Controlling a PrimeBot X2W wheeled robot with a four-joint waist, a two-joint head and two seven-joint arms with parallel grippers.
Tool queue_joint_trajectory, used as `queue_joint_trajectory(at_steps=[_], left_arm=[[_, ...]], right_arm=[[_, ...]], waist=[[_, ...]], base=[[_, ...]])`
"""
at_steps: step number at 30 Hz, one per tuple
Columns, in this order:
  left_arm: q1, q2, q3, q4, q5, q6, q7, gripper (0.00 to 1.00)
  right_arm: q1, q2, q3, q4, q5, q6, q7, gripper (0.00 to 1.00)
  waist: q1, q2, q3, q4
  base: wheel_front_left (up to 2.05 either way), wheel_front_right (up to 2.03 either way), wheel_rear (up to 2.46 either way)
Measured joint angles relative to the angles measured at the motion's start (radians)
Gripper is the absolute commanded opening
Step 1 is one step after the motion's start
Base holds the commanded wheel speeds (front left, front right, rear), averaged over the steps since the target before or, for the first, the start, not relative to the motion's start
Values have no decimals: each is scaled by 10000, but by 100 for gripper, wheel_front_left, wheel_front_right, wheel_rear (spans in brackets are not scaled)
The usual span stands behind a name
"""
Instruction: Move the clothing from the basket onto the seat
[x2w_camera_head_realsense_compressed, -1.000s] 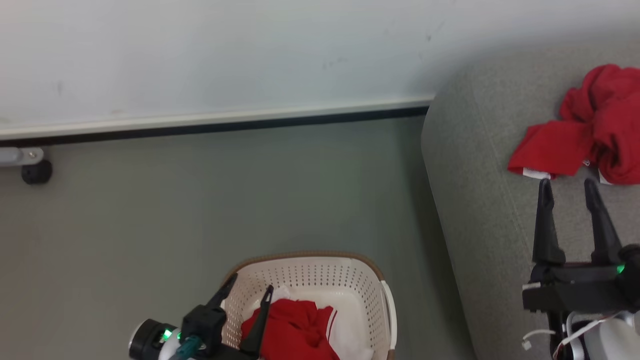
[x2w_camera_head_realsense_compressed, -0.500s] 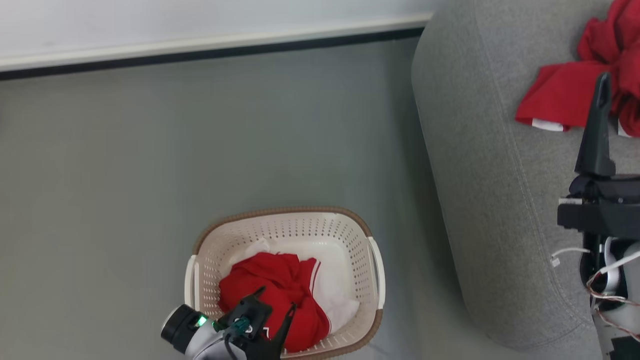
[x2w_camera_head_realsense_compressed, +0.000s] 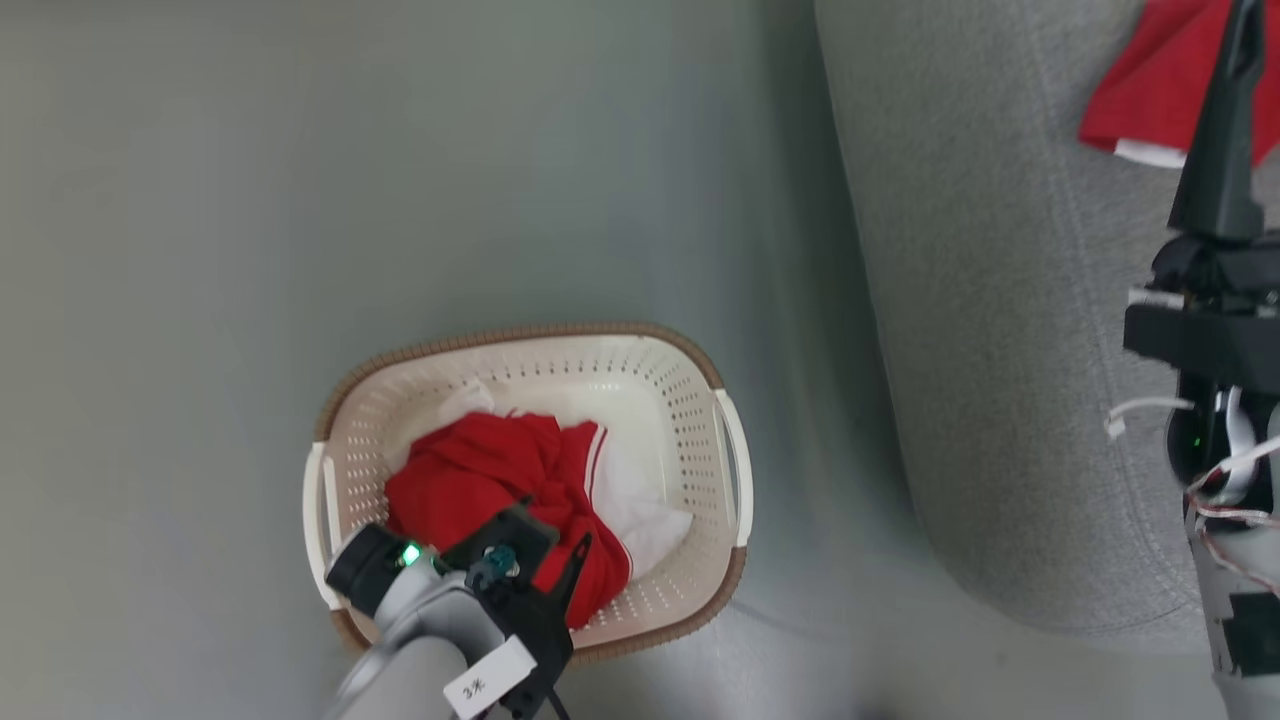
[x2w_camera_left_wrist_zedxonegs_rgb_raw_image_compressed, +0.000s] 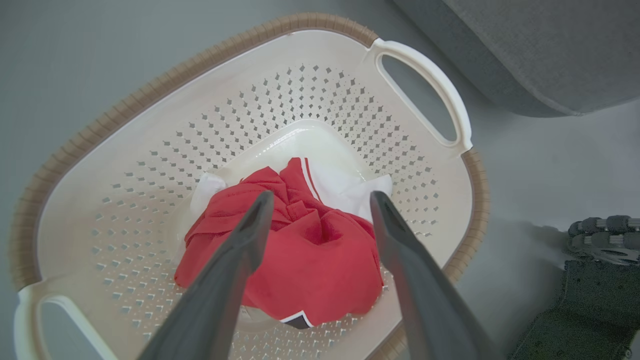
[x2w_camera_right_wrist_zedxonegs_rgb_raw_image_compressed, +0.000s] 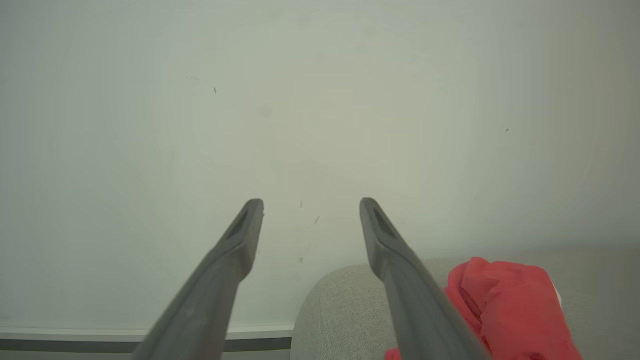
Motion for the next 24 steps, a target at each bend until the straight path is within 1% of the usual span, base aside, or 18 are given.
queue_joint_trajectory(at_steps=[10, 13, 19, 24], left_arm=[[-1387, 58, -261, 568, 343, -167, 194, 100], [-1964, 182, -328, 775, 556, -178, 316, 100], [-2449, 332, -435, 1371, 658, -255, 420, 100], [-2663, 351, -543, 1716, 717, -263, 539, 100]], right_arm=[[-1294, 27, 102, -324, -100, 2, 0, 100], [-1771, 63, 132, -414, -140, 2, -4, 100], [-2292, 211, 272, 77, -192, 12, -31, 100], [-2427, 309, 355, 244, -205, 13, -104, 100]], waist=[[0, 0, 1419, -84], [0, 0, 1982, -88], [0, -1, 2684, -92], [-1, 0, 2967, -131]], base=[[0, 0, 0], [0, 0, 0], [0, 0, 0], [0, 0, 0]])
